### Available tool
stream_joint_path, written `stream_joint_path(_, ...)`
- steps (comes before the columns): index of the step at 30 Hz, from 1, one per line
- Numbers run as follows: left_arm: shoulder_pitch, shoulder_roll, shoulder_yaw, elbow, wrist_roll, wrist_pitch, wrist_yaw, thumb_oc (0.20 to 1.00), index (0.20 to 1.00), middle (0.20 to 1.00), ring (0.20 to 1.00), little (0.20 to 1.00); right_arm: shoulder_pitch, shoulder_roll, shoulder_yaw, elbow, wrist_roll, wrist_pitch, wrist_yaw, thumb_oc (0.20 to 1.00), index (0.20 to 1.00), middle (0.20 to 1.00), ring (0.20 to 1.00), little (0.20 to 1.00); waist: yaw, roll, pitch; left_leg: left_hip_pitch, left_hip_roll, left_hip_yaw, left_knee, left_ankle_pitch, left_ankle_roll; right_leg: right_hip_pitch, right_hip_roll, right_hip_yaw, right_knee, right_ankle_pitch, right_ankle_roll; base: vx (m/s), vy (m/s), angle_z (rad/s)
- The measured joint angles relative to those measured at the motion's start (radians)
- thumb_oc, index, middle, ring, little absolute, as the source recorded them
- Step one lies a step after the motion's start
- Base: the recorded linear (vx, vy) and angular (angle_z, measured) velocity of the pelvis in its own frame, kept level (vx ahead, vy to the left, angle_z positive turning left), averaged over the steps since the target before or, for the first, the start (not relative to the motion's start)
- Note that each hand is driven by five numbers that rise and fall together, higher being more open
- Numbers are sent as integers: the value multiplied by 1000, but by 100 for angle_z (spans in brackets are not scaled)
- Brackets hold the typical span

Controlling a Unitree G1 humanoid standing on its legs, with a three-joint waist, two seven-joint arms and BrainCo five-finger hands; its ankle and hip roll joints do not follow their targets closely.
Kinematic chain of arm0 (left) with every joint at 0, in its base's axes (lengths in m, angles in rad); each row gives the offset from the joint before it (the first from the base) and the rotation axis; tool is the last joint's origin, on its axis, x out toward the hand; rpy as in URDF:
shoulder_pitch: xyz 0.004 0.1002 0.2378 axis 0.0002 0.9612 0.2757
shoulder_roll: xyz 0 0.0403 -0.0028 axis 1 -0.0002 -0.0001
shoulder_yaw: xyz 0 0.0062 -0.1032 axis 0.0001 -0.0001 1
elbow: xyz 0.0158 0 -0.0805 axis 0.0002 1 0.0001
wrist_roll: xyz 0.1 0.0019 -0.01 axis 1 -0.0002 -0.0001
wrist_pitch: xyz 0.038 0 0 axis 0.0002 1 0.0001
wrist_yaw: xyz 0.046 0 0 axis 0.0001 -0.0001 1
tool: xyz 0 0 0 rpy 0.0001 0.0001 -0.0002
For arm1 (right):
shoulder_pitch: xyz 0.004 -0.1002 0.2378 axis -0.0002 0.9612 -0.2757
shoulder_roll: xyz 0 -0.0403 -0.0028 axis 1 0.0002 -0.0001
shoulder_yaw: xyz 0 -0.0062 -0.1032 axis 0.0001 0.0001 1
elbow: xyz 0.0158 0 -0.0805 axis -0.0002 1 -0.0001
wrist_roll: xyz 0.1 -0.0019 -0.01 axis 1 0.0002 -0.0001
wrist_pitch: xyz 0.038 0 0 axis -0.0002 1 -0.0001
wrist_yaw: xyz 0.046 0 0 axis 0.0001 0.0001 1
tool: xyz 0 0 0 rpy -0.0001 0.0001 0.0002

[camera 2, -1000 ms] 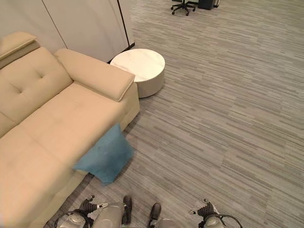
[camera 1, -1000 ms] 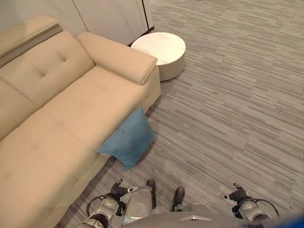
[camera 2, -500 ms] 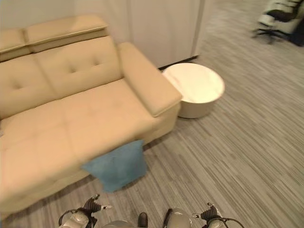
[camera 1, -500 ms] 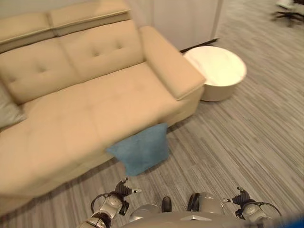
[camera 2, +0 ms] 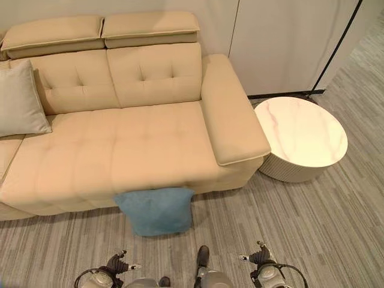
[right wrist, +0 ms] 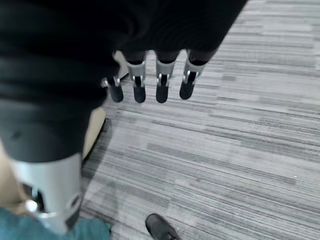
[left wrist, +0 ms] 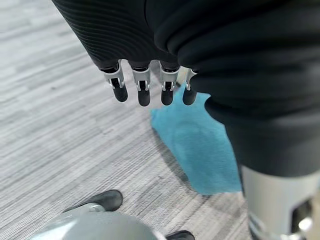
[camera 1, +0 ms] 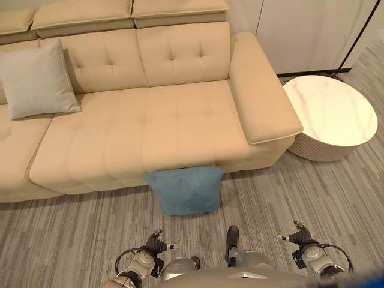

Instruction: Pick up all the scattered cushions and arrange them neatly on the sofa.

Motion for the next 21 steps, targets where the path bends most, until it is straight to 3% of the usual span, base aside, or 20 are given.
stream_joint_path(1, -12, 13, 2, -4, 0, 1, 0, 1000, 1000, 1000, 1000, 1000, 18, 0, 0, -7, 0, 3, 0, 1000, 1000, 1000, 1000, 1000, -19, -24, 12, -34, 56, 229, 0, 1, -1, 8, -36, -58, -3, -7, -30, 41, 30, 163)
stream_joint_path(2, -8, 18, -1, -29, 0, -4, 1, 1000, 1000, 1000, 1000, 1000, 26, -5, 0, 14, 0, 8, 1, 1000, 1000, 1000, 1000, 1000, -15, -25, 11, -31, 159, 346, -84, 15, -9, 13, -20, -77, -3, -19, -28, 116, 88, 107)
stream_joint_path(3, 3, 22, 1, -25, -2, 0, 0, 1000, 1000, 1000, 1000, 1000, 17, -9, 0, 18, 1, 8, 0, 1000, 1000, 1000, 1000, 1000, -7, -12, 6, -27, 206, 337, -119, 27, -18, 10, -7, -71, -3, -21, -29, 110, 98, 27)
stream_joint_path(4, 5, 26, -1, -21, -1, 9, 0, 1000, 1000, 1000, 1000, 1000, 10, -13, 0, 8, 0, 3, 0, 1000, 1000, 1000, 1000, 1000, -11, -12, 7, -31, 223, 336, -146, 31, -19, 6, -11, -59, -3, -33, -10, 190, 211, -10)
stream_joint_path(5, 15, 7, -3, -15, -1, 13, 0, 1000, 1000, 1000, 1000, 1000, 3, -23, 10, 27, 0, 6, 0, 1000, 1000, 1000, 1000, 1000, -19, 31, -1, -36, 259, 337, -189, 42, -4, -7, 17, -63, 34, -92, 57, 135, 196, 6)
stream_joint_path(6, 19, -7, -2, -14, -1, 13, 1, 1000, 1000, 1000, 1000, 1000, 7, -38, 11, 27, 0, 7, 1, 1000, 1000, 1000, 1000, 1000, -26, 68, -8, -50, 317, 327, -206, 25, -19, -44, 45, -61, 156, -121, -1, 153, 223, 52)
stream_joint_path(7, 7, -14, -7, -16, -1, 12, 2, 1000, 1000, 1000, 1000, 1000, 36, -33, 1, 33, 0, 27, 3, 1000, 1000, 1000, 1000, 1000, -37, 65, -12, -64, 340, 314, -216, 66, -22, -34, 31, -72, 199, -156, -7, 169, 284, 41)
stream_joint_path(9, 6, 6, -3, -11, -1, 14, 1, 1000, 1000, 1000, 1000, 1000, 55, -21, 0, 25, -1, 25, 7, 1000, 1000, 1000, 1000, 1000, -30, 18, -31, -60, 265, 337, -188, 75, -14, -58, -37, -66, 201, -153, 0, 183, 335, 1)
stream_joint_path(10, 7, 5, -3, 3, -1, 14, 0, 1000, 1000, 1000, 1000, 1000, 55, -27, -4, 22, 0, 25, 7, 1000, 1000, 1000, 1000, 1000, -32, 14, -35, -43, 231, 334, -184, 68, 0, -58, -62, -59, 196, -139, 21, 129, 263, -23)
stream_joint_path(11, 13, -2, -3, 20, -1, 14, 0, 1000, 1000, 1000, 1000, 1000, 53, -34, -4, 25, 0, 27, 7, 1000, 1000, 1000, 1000, 1000, -35, 24, -44, -14, 199, 317, -222, 89, 29, -58, -75, -44, 191, -124, 44, 113, 257, -29)
stream_joint_path(12, 36, 9, 0, 21, -1, 16, 1, 1000, 1000, 1000, 1000, 1000, 75, -10, 3, 27, -1, 27, 10, 1000, 1000, 1000, 1000, 1000, -29, 7, -69, -4, 140, 318, -250, 101, 63, -47, -112, -9, 136, -114, 70, 107, 315, -23)
stream_joint_path(13, 42, 15, -1, 20, -1, 16, 1, 1000, 1000, 1000, 1000, 1000, 81, 1, 3, 25, -1, 27, 10, 1000, 1000, 1000, 1000, 1000, -29, 6, -73, 1, 122, 324, -262, 103, 79, -32, -125, -8, 120, -112, 79, 77, 305, -20)
stream_joint_path(14, 48, 31, 0, 19, -1, 16, 1, 1000, 1000, 1000, 1000, 1000, 87, 22, -2, 24, -1, 27, 11, 1000, 1000, 1000, 1000, 1000, -27, -15, -87, 7, 82, 338, -272, 106, 103, -41, -154, 1, 119, -104, 95, 54, 415, 1)
stream_joint_path(15, 52, 70, 0, 19, -1, 16, 3, 1000, 1000, 1000, 1000, 1000, 91, 63, -2, 20, -1, 26, 12, 1000, 1000, 1000, 1000, 1000, -29, -41, -107, 12, 15, 351, -291, 107, 152, -76, -222, 25, 161, -10, 149, 9, 255, -26)
stream_joint_path(16, 51, 78, 4, 16, -2, 15, 9, 1000, 1000, 1000, 1000, 1000, 80, 72, 2, 20, -2, 26, 13, 1000, 1000, 1000, 1000, 1000, -15, -36, -107, 15, 10, 374, -295, 110, 160, -100, -219, 36, 165, 58, 170, 45, 291, -55)
stream_joint_path(17, 49, 80, 5, 16, -2, 15, 9, 1000, 1000, 1000, 1000, 1000, 47, 69, 9, -2, -2, 25, 14, 1000, 1000, 1000, 1000, 1000, -6, -12, -92, 4, 28, 412, -282, 111, 180, -127, -215, 33, 175, 104, 176, 76, 161, -64)
stream_joint_path(20, 47, 81, 20, 8, -5, 9, 10, 1000, 1000, 1000, 1000, 1000, 47, 60, 8, -21, -2, 25, 16, 1000, 1000, 1000, 1000, 1000, 2, 8, -85, 53, 11, 410, -332, 104, 218, -130, -204, -25, 299, -8, 196, 146, 144, -25)
stream_joint_path(21, 54, 77, 20, 16, -5, 9, 9, 1000, 1000, 1000, 1000, 1000, 48, 54, 9, -24, -2, 24, 16, 1000, 1000, 1000, 1000, 1000, -13, 21, -76, 75, 14, 395, -353, 108, 212, -124, -148, 33, 313, -77, 203, 95, 5, 28)
